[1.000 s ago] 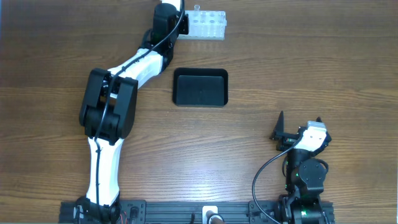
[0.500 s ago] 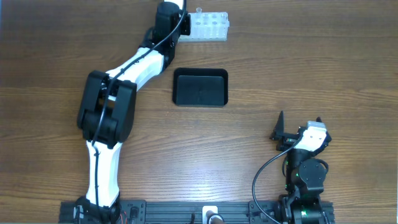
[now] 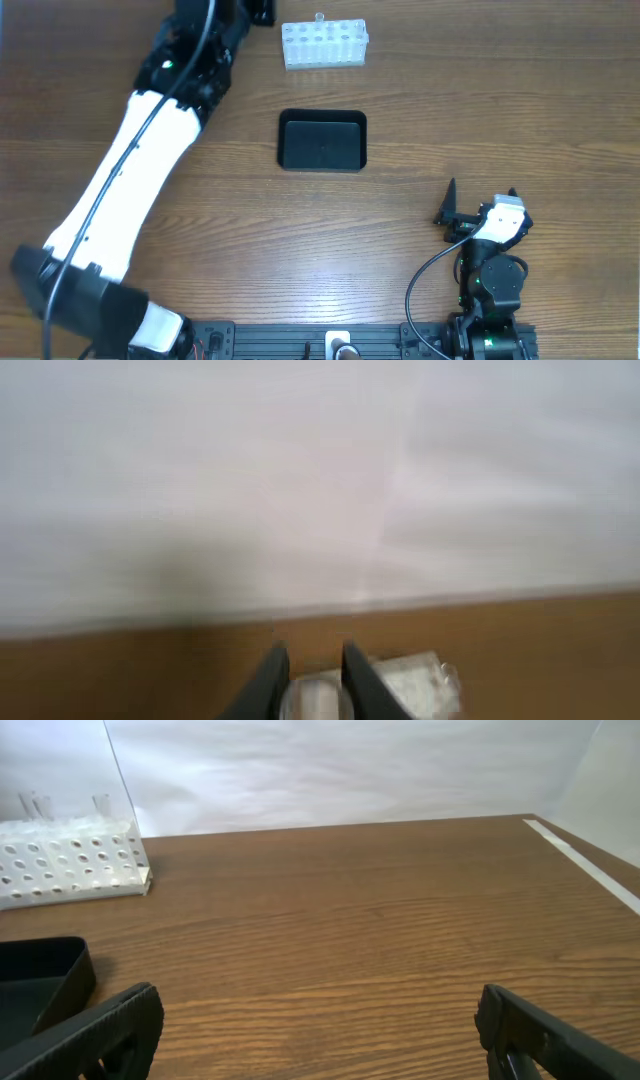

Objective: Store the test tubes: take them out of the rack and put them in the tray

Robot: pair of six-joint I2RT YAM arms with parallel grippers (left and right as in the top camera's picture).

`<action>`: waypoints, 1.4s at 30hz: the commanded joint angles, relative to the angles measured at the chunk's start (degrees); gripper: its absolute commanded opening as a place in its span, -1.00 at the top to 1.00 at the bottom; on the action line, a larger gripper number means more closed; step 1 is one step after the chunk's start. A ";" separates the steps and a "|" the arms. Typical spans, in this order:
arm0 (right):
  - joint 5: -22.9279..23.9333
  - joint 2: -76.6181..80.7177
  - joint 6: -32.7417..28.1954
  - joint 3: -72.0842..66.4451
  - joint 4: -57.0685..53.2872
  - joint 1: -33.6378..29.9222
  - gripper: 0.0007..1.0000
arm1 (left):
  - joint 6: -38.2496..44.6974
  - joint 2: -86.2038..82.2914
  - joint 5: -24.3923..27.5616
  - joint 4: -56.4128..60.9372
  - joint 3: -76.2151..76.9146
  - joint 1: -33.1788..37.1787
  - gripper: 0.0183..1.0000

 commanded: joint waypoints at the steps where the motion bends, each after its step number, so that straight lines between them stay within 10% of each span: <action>1: -0.28 -0.31 0.00 -0.35 -0.07 0.04 -0.99 | -8.50 0.07 1.03 -11.69 -0.24 -3.19 0.78; 13: -0.28 -0.31 0.00 -0.35 -0.07 0.04 -0.98 | -20.13 10.23 1.05 -26.08 -3.96 -7.63 0.83; 42: -0.28 -0.28 0.00 -0.35 -0.07 0.04 -0.99 | -19.82 26.01 -1.07 -23.34 -3.96 -7.58 0.67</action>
